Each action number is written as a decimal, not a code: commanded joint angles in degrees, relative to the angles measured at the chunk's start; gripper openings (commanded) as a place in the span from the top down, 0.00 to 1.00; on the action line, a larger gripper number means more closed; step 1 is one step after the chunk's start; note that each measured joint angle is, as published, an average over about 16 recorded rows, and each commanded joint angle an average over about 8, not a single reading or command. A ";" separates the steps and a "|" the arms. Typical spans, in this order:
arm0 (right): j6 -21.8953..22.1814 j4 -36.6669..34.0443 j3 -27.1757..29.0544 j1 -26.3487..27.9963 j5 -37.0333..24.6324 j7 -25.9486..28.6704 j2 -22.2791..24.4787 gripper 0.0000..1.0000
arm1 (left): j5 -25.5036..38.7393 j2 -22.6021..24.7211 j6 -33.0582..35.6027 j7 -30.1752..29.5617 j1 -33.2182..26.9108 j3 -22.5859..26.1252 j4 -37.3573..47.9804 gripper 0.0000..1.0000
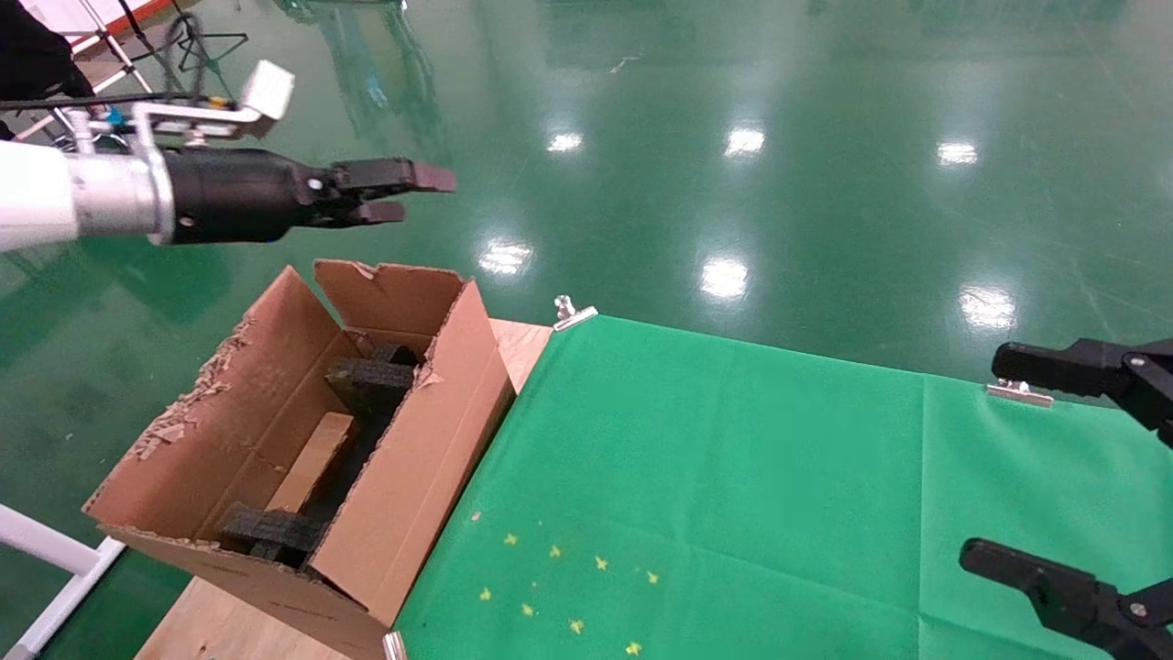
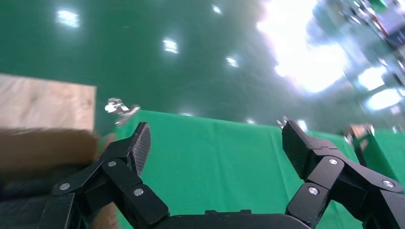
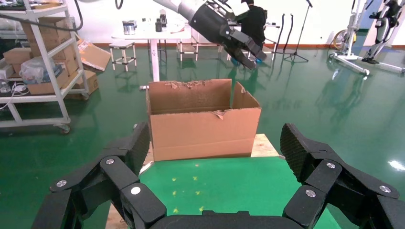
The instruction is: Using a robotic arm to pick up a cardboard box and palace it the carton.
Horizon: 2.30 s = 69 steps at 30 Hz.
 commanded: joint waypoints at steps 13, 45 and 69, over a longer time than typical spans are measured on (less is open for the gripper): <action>0.00 0.00 0.00 0.00 0.00 0.00 0.00 0.00 | -6.52 -1.49 3.00 9.32 11.69 -8.61 -14.61 0.00; 0.00 0.00 0.00 0.00 0.00 0.00 0.00 0.00 | -22.75 -5.20 10.46 32.54 40.80 -30.03 -50.97 0.00; 0.02 -0.01 0.00 -0.01 0.01 -0.01 0.01 0.00 | -26.81 -6.14 12.31 37.86 47.89 -35.25 -59.83 0.00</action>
